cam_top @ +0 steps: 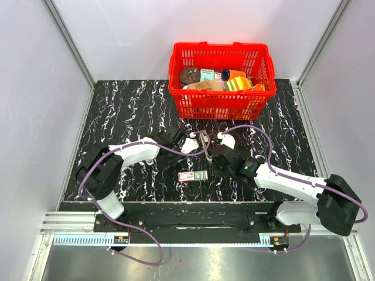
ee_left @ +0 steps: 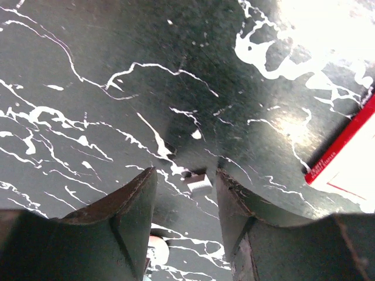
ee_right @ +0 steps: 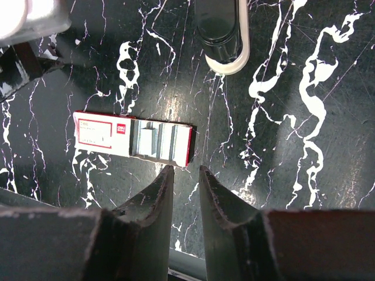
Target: Unload the staples from the stapler
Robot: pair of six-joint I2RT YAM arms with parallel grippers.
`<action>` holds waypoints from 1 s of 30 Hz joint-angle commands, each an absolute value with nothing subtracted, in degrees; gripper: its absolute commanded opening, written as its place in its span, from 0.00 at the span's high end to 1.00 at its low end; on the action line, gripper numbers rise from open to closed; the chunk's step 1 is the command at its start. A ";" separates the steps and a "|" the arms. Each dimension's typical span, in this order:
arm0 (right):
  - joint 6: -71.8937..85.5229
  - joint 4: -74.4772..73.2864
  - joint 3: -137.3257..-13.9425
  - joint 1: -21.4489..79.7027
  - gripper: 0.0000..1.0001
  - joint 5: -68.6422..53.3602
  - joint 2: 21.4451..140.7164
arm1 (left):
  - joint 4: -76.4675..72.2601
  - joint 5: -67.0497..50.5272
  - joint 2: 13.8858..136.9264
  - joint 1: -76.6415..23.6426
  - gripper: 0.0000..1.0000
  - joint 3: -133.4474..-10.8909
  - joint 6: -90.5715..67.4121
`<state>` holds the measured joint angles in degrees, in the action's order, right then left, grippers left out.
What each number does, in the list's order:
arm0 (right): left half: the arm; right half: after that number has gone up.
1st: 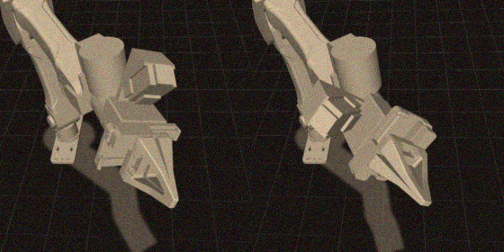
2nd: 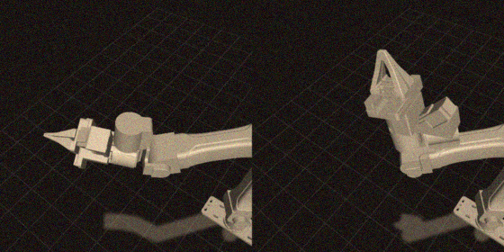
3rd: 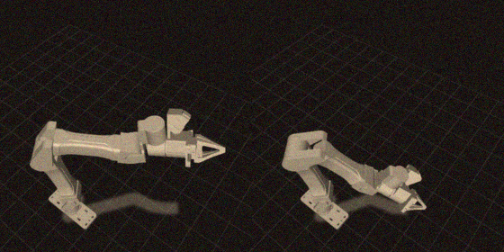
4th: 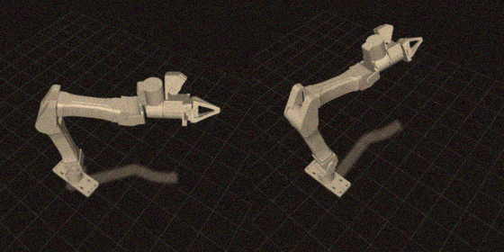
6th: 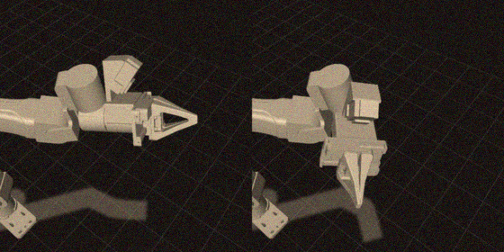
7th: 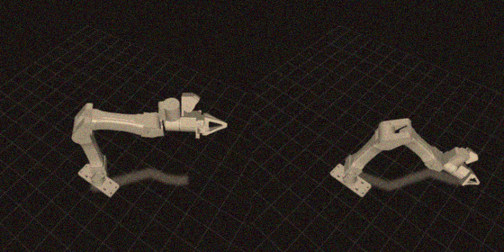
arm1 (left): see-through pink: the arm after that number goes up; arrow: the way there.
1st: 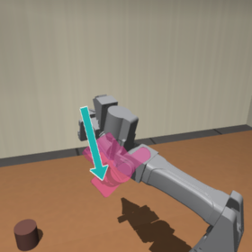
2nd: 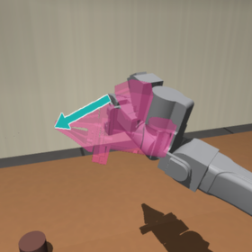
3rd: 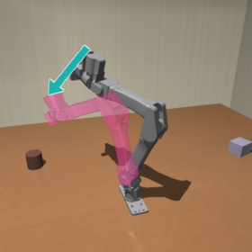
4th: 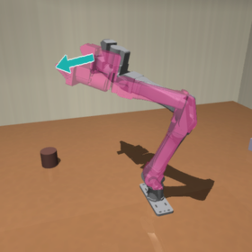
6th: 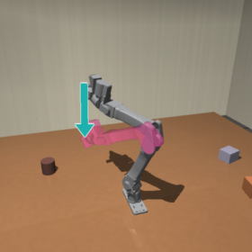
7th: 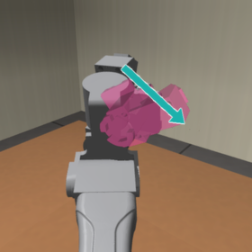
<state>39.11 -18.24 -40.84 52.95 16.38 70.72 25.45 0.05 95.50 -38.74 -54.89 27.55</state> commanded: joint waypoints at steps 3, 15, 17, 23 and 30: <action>39.20 -16.52 -40.52 52.30 0.70 15.91 68.91 | 23.29 3.60 98.17 -38.76 0.51 -58.09 28.65; 39.29 -16.26 -40.34 51.94 0.70 15.56 68.91 | 24.17 4.13 98.53 -36.83 0.51 -58.01 28.39; 39.20 -16.26 -40.43 51.86 0.71 15.56 68.99 | 24.17 4.57 98.26 -36.04 0.51 -57.92 28.56; 39.29 -16.17 -40.43 51.77 0.70 15.47 69.17 | 24.87 3.17 96.68 -34.01 0.51 -57.66 28.48; 39.29 -16.26 -40.43 51.77 0.71 15.47 69.08 | 26.63 0.36 94.31 -34.01 0.51 -57.83 27.60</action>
<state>39.11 -17.85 -40.34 52.31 15.44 70.35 25.39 2.39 97.76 -33.98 -57.60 28.05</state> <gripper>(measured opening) 0.295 0.492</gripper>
